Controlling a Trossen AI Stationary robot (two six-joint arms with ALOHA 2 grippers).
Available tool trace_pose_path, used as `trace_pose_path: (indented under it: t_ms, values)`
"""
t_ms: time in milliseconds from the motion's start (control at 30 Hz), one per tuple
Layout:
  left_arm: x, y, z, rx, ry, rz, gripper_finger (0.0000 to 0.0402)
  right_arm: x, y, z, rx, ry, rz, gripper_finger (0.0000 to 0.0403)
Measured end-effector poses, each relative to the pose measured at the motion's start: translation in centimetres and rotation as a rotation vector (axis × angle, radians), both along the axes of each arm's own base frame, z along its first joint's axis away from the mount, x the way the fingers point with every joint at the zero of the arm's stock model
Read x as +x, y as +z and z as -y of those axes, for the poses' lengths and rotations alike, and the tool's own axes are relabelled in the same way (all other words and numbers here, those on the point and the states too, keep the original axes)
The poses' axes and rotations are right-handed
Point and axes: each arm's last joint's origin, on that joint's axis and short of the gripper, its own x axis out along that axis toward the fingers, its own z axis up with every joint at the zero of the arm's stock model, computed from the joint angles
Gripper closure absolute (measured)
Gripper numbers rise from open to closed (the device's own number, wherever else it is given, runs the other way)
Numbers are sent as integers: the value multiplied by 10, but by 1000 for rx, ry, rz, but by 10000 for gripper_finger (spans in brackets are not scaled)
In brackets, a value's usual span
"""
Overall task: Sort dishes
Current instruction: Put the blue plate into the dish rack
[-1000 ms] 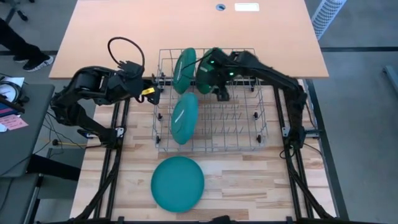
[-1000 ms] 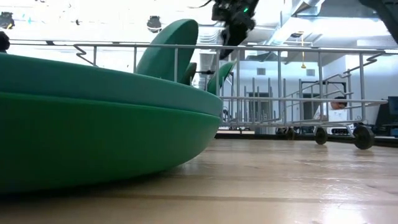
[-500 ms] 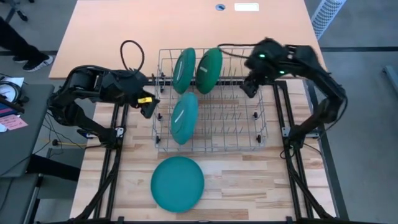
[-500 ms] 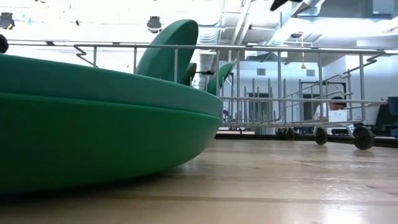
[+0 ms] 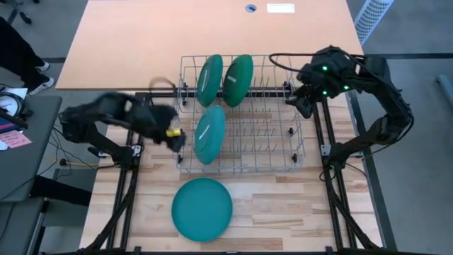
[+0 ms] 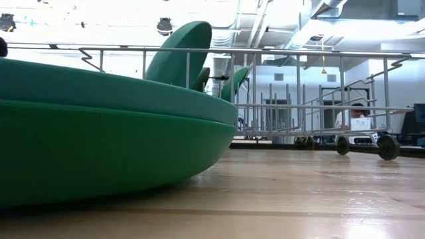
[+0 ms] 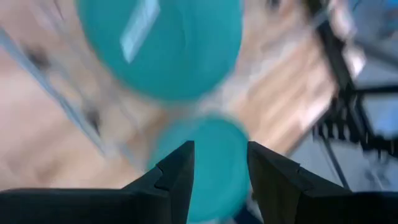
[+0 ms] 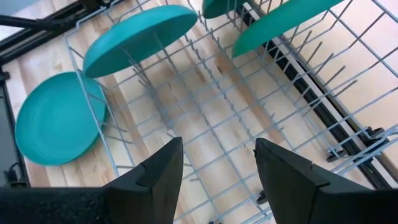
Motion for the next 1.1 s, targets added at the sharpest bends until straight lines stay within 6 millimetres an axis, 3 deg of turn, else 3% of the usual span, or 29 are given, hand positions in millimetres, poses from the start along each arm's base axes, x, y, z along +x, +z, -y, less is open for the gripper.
trace_pose_path:
  t_ms: [167,367,533,733,1100]
  values:
    - [15,-44,41,-267,-15,-157,236,-4,-3,-4,-25,42,3,198]
    - [20,-94,96,-422,116,-230,190,-1,-18,-3,-22,84,-79,198]
    - [13,-141,123,-466,296,-279,155,8,-30,-11,103,142,-96,198]
    - [7,-188,131,-461,348,-319,144,17,-38,-32,139,254,-124,198]
    - [-2,-234,117,-299,359,-346,147,21,-39,-48,137,279,-128,198]
